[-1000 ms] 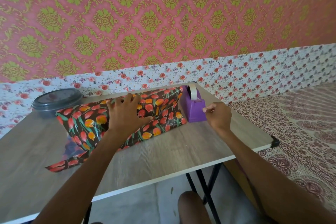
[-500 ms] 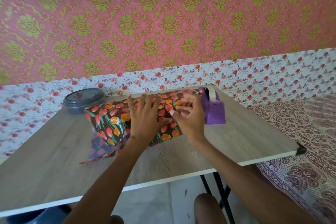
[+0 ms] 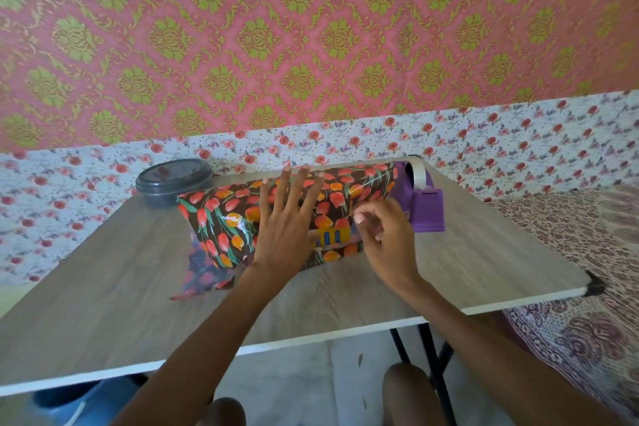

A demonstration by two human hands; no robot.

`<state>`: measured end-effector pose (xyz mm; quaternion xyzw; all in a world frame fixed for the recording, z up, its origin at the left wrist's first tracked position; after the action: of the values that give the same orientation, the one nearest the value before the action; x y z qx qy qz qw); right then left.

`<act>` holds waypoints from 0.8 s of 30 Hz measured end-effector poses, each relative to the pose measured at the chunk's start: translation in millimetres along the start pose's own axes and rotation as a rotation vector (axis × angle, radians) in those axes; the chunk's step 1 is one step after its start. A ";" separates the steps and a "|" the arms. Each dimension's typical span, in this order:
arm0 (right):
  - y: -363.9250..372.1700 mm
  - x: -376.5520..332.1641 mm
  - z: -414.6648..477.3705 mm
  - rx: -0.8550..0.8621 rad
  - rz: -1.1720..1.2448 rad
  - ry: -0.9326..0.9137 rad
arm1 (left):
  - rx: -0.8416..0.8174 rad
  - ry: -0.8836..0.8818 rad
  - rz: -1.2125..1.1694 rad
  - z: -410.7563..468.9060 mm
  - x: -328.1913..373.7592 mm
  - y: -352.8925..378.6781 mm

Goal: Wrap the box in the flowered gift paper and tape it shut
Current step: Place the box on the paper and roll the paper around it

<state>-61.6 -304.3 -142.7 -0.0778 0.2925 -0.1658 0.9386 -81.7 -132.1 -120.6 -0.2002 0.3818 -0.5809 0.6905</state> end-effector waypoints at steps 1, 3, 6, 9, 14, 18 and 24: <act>0.3 -5.0 -0.2 -0.002 0.018 -0.017 | -0.026 0.001 0.017 -0.2 -0.1 0.5; 6.1 -12.2 1.4 -0.027 0.096 -0.018 | -0.065 0.002 0.062 -3.4 0.7 4.9; 24.4 -14.1 2.3 -0.135 0.262 0.080 | -0.055 -0.010 0.073 -12.2 3.3 9.7; 39.6 -5.1 -5.6 -0.154 0.327 0.211 | -0.019 -0.012 0.018 -20.4 4.0 9.2; 43.7 11.2 -19.8 -0.022 0.351 0.344 | 0.166 0.046 -0.118 -50.3 17.0 2.6; 38.4 14.6 -19.7 0.063 0.356 0.358 | 0.143 0.026 -0.242 -55.7 15.9 8.7; 39.2 15.3 -23.1 0.011 0.296 0.390 | 0.048 0.017 -0.251 -59.3 17.4 15.5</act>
<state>-52.6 -274.3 -179.1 0.0042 0.4754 -0.0401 0.8788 -116.2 -135.0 -174.1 -0.2251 0.3456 -0.6732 0.6137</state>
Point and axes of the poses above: each hand's wrist, its own z-axis towards the middle knuckle, its own y-axis out of the palm, x = y × z, the point moved 7 cm from there along z, towards the middle knuckle, and after that the axes turned 7 degrees about z, right-handed, at the moved point
